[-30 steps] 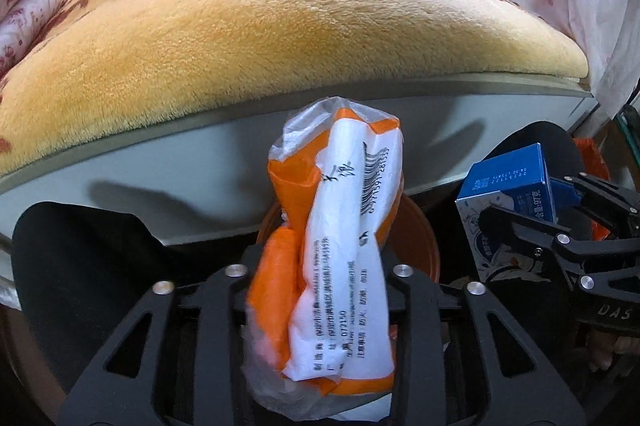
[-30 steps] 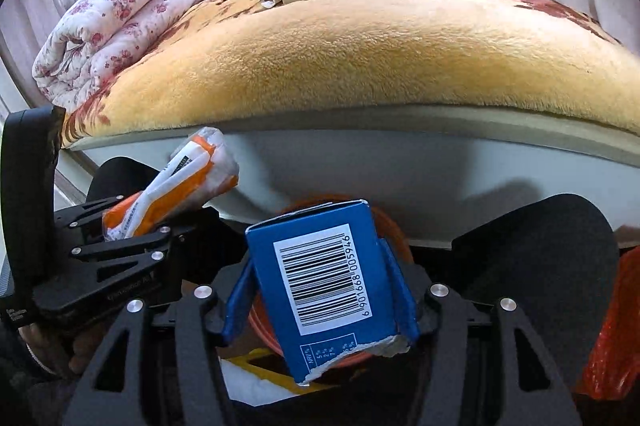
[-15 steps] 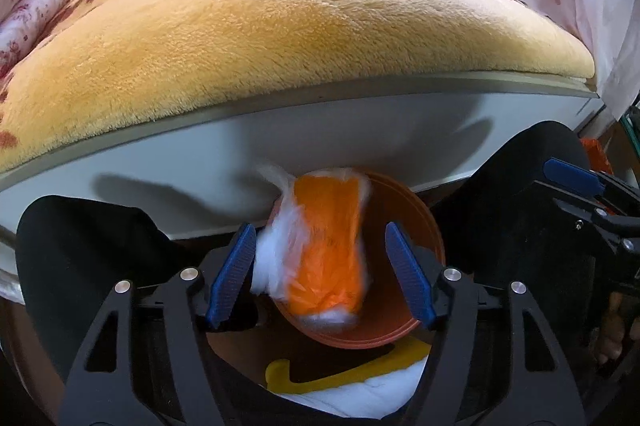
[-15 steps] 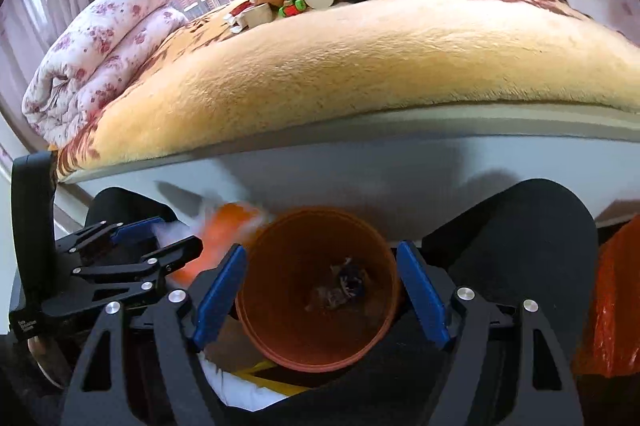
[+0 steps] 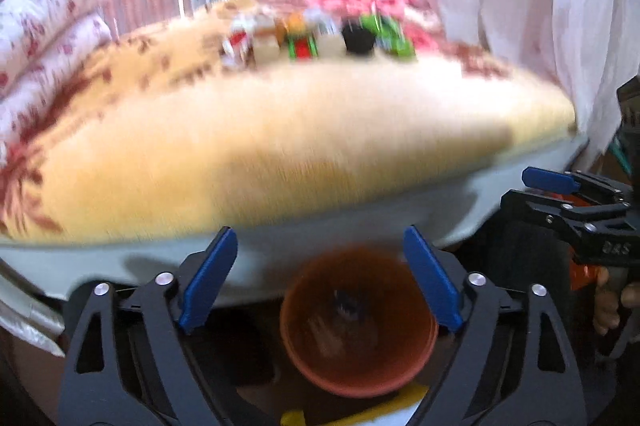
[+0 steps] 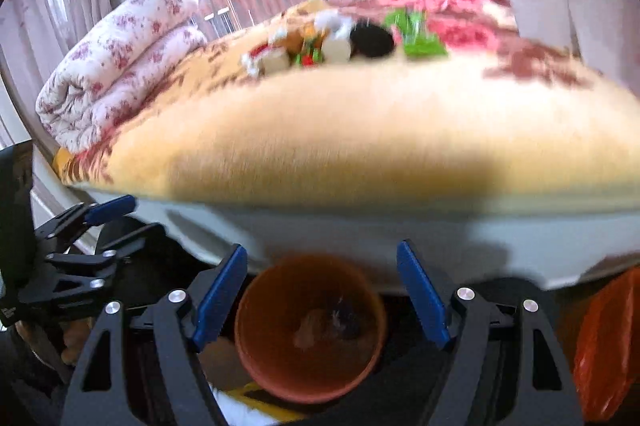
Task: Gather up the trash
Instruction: 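Grasp the green snack bag with the right tool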
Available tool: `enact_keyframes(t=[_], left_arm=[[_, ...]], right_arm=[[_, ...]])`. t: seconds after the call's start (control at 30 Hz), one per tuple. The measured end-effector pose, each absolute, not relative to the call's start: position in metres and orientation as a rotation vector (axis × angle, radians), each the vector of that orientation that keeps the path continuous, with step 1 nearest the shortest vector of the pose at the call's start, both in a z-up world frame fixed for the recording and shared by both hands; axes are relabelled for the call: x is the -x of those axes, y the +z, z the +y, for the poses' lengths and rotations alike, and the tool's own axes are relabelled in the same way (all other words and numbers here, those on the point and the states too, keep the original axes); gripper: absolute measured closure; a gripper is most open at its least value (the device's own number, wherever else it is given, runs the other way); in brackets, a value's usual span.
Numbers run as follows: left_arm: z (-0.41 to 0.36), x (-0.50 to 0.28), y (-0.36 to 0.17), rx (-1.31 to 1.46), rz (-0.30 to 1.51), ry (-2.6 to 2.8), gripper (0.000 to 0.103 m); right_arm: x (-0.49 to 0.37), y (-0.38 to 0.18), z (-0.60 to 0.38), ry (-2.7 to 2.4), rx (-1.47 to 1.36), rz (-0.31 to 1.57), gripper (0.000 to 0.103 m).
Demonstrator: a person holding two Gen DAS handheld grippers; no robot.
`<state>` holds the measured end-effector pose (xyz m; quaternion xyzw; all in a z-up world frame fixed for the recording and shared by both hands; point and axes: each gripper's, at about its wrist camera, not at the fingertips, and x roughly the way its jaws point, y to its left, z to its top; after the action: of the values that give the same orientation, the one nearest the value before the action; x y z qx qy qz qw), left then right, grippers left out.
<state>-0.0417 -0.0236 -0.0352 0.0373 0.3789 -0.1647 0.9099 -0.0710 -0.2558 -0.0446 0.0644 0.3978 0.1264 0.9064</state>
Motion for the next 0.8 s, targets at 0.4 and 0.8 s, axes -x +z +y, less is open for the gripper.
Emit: enact_keyframes(t=[0.4,0.8], left_arm=[[-0.016,-0.028,-0.013,0.033,0.723,-0.224,0.016],[-0.016,-0.065,-0.027,0.029,0.793,-0.19,0.016]], right_arm=[[-0.085,0.014,-0.299,0.145,-0.056,0.726,0.027],[-0.24,-0.011,-0.328,0.055,-0.1,0.826,0.027]])
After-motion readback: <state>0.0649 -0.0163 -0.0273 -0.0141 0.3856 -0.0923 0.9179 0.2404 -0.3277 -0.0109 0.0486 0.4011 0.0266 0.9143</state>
